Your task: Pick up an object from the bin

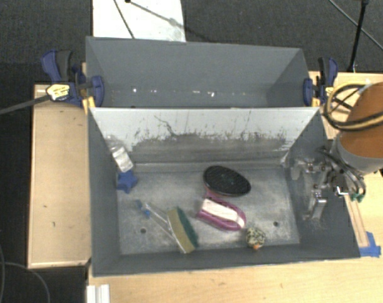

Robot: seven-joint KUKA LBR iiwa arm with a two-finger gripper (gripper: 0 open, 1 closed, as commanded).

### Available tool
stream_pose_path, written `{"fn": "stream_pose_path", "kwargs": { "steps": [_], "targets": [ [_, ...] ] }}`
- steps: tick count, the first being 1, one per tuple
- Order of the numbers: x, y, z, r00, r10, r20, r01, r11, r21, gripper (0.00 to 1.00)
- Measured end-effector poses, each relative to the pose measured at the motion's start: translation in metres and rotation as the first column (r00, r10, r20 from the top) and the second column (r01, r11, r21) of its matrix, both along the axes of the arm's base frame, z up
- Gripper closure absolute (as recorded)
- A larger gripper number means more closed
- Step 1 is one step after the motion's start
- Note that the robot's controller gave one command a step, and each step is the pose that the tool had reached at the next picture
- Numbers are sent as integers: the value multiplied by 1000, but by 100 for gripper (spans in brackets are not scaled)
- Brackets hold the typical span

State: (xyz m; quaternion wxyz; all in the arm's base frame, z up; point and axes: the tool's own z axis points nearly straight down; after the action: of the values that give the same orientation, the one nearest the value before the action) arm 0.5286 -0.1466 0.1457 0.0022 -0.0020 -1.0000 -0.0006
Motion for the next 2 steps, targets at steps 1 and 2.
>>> {"fn": "stream_pose_path", "kwargs": {
  "steps": [1, 2],
  "targets": [
    [11, 65, -44, 986, 169, 4, -169, 986, 2, 0],
    [38, 115, -67, 989, 148, 11, -148, 989, 1, 0]
  ]
}}
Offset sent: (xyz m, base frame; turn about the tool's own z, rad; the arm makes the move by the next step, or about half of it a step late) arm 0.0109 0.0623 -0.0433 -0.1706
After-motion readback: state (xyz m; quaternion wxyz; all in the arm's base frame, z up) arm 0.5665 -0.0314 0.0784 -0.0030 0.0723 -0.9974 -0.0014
